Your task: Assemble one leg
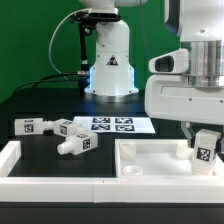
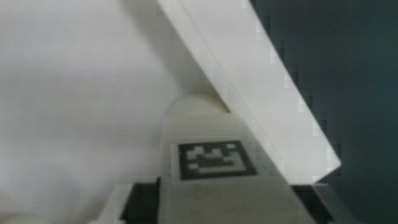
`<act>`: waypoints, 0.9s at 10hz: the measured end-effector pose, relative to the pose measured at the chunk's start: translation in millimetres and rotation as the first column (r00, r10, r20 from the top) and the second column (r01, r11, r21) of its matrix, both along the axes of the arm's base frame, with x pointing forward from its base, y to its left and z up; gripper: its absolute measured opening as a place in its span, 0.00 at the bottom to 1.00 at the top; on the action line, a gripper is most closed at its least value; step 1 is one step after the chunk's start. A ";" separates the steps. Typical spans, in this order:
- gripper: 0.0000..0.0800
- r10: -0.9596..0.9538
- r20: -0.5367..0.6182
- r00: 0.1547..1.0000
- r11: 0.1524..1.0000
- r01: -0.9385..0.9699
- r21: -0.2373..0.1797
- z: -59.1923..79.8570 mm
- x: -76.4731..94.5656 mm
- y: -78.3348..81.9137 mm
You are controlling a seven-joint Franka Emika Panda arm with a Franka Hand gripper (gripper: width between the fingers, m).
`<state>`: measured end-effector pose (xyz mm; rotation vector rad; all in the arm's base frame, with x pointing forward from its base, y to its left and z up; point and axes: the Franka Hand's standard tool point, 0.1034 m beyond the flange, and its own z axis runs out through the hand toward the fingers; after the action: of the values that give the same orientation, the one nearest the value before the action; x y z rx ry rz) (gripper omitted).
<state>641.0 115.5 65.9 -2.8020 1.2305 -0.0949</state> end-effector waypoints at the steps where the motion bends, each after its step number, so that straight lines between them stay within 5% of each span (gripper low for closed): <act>1: 0.36 -0.157 -0.007 0.988 0.987 0.157 0.011 -0.3 0.5 -0.6; 5: 0.36 -0.717 -0.080 0.693 0.687 0.721 0.085 -0.9 1.6 -1.0; 9: 0.36 -0.833 -0.115 0.541 0.532 0.841 0.098 -0.7 1.4 -3.2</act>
Offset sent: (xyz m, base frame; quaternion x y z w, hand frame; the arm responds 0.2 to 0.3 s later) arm 0.0025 0.0034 0.0050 0.0069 -0.0144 0.3710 0.9285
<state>642.4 112.3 65.2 -1.8186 2.3777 0.0202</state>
